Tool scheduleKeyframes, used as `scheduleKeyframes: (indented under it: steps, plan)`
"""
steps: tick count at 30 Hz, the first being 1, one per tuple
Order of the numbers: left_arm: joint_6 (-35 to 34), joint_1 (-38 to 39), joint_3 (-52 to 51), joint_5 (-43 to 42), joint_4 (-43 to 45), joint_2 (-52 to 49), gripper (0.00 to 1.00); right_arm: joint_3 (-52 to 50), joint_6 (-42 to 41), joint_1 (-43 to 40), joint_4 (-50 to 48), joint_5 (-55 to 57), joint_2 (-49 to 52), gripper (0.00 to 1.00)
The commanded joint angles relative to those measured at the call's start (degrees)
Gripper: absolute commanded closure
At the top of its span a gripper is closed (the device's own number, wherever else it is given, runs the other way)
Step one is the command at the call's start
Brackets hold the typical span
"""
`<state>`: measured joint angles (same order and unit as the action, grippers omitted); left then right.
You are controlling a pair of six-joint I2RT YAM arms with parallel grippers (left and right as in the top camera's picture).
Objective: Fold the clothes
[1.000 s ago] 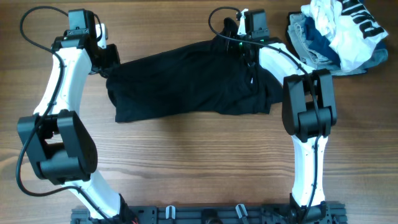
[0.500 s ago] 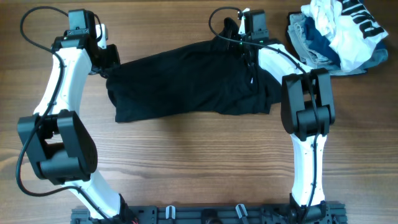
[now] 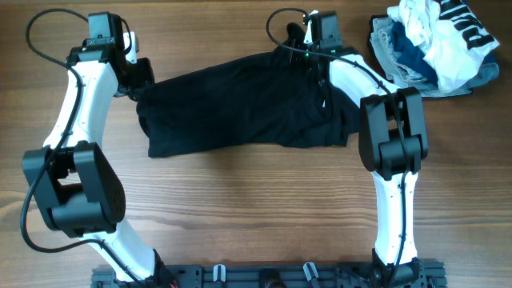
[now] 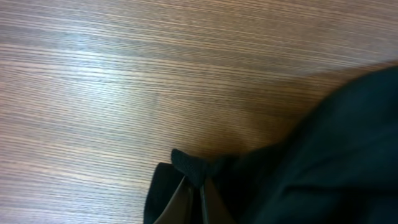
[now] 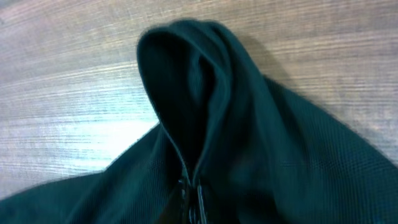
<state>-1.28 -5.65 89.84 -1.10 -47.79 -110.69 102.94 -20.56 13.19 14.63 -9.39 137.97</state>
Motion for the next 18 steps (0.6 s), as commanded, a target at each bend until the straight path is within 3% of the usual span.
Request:
scheduleKeyframes:
  steps: [1,6,18]
  plan:
    - [-0.9,-0.1,0.4,4.7,0.0,0.4,0.96,6.1,2.7,-1.1,7.5,-2.5,-4.7,0.96]
    - [-0.5,-0.9,0.4,5.1,0.0,0.4,0.96,11.4,4.2,-2.3,19.9,-2.7,-8.8,0.96]
    - [-0.5,-1.0,0.5,5.1,-1.9,1.5,0.96,11.6,7.1,-4.7,43.5,-2.7,-18.6,0.96]
